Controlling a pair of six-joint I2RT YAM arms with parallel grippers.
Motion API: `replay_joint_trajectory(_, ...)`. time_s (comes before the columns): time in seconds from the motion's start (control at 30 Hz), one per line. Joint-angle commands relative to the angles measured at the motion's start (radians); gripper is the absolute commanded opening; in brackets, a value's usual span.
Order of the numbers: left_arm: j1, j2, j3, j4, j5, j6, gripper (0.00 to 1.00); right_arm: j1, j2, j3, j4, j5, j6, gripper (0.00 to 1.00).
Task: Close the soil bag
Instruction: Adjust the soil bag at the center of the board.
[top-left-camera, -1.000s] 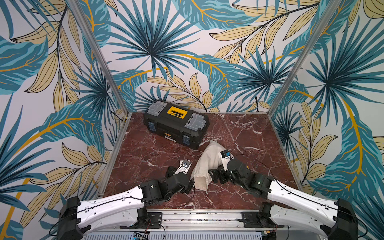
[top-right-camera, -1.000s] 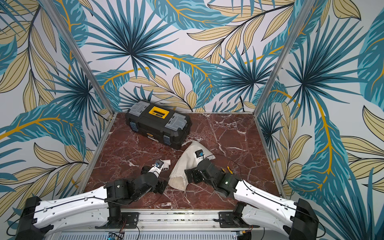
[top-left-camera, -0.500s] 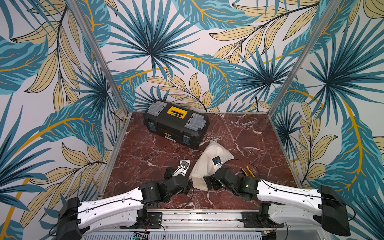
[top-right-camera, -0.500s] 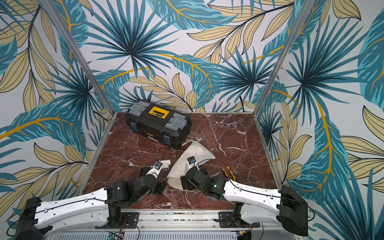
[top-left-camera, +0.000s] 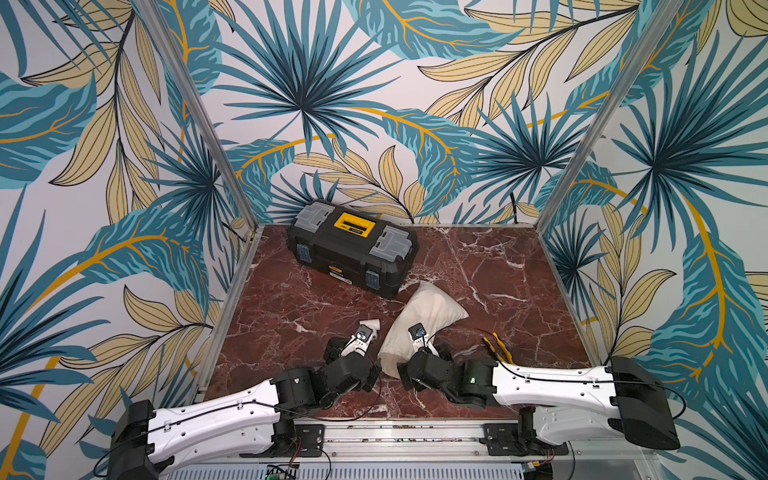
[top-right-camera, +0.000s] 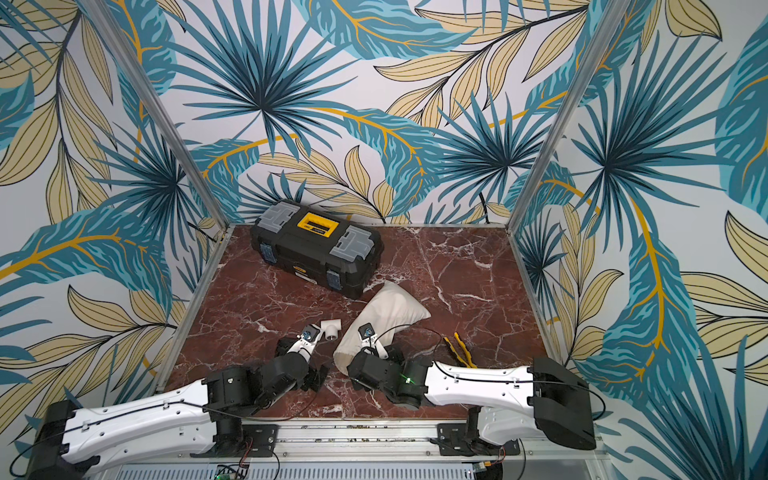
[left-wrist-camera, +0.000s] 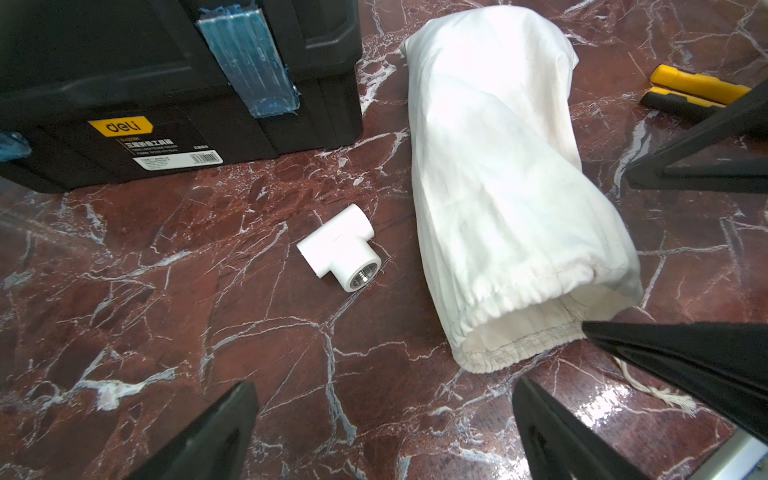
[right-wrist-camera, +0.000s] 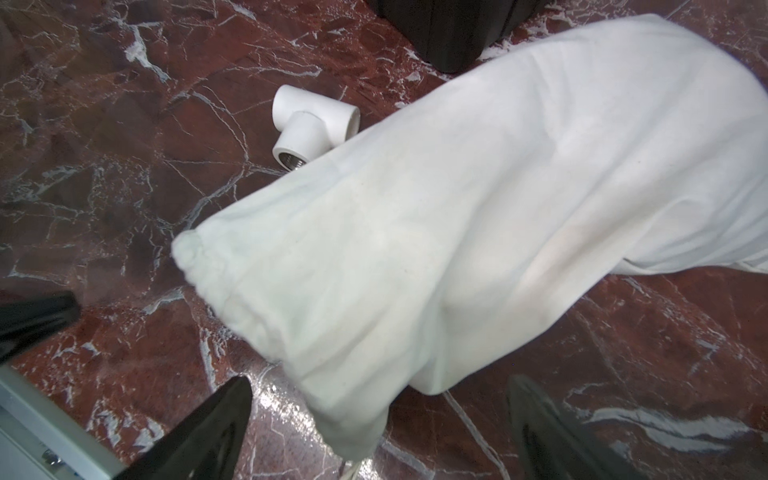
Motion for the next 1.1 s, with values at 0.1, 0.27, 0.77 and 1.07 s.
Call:
replay_joint_trajectory(0.1,-0.003,-0.003,-0.009,0.021,0.018,-0.001,1.00,0.001,0.043,-0.046,0.036,0.091,0.037,0.96)
replay_joint_trajectory(0.27,-0.002,0.016,0.000,0.036,0.021,0.005,1.00,-0.011,0.063,-0.069,0.085,0.108,0.027,0.82)
replay_joint_trajectory(0.77,-0.017,0.143,0.023,0.149,0.036,0.019,1.00,-0.019,-0.062,-0.069,0.057,0.124,0.020,0.24)
replay_joint_trajectory(1.07,-0.019,0.031,0.054,0.163,0.022,0.052,1.00,-0.115,-0.198,-0.006,-0.008,0.128,-0.120,0.00)
